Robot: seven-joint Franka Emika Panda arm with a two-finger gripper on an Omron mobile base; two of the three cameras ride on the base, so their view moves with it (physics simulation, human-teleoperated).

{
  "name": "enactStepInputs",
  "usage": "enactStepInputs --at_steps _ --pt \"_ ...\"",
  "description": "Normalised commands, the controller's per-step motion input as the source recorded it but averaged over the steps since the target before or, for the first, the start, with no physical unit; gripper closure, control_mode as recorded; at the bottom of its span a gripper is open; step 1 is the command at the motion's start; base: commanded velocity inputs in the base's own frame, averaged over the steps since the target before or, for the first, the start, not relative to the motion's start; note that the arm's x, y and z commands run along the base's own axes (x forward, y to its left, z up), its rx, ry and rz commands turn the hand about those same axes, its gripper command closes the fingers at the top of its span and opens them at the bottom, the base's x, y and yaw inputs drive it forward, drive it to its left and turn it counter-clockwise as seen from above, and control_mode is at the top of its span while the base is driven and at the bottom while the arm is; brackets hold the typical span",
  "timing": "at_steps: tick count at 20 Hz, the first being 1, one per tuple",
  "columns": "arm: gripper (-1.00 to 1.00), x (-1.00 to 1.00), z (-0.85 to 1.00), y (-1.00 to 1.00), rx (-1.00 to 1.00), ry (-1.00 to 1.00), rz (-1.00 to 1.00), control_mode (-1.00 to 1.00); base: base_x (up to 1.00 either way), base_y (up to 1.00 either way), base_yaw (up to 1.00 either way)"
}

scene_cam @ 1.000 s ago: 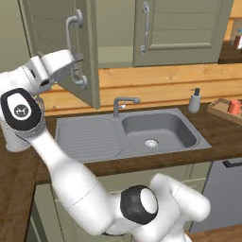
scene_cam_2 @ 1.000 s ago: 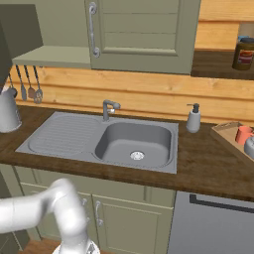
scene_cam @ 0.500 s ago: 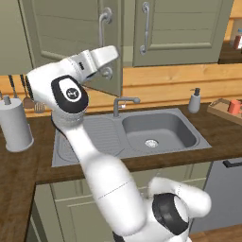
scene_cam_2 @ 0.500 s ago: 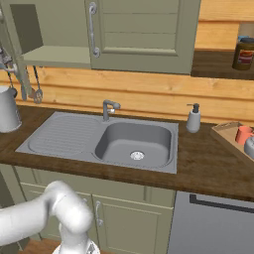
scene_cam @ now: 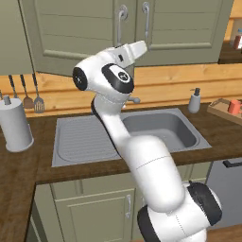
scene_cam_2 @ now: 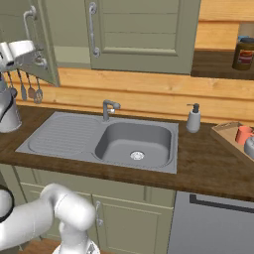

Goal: Pick the kettle from the counter and place it on the tray. Then pick the mug from the cabinet and place it on the tray. Then close the cabinet doors.

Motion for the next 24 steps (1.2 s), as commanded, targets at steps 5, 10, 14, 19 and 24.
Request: enactStepInputs --at_steps 5,10,14,19,24 --pt "-1.00 0.85 0.06 -0.72 0.06 0.00 0.28 -1.00 0.00 0.00 0.00" --pt "-1.00 0.90 0.05 -0.65 0.04 0.00 0.28 -1.00 0.00 0.00 0.00" --pt "-1.00 0.89 0.14 -0.56 0.01 0.00 0.27 -1.00 0.00 0.00 0.00" --pt "-1.00 0.86 0.20 -0.49 0.00 0.00 0.23 -1.00 0.00 0.00 0.00" --pt "-1.00 0.90 0.15 -0.42 0.00 0.00 0.20 -1.00 0.00 0.00 0.00"
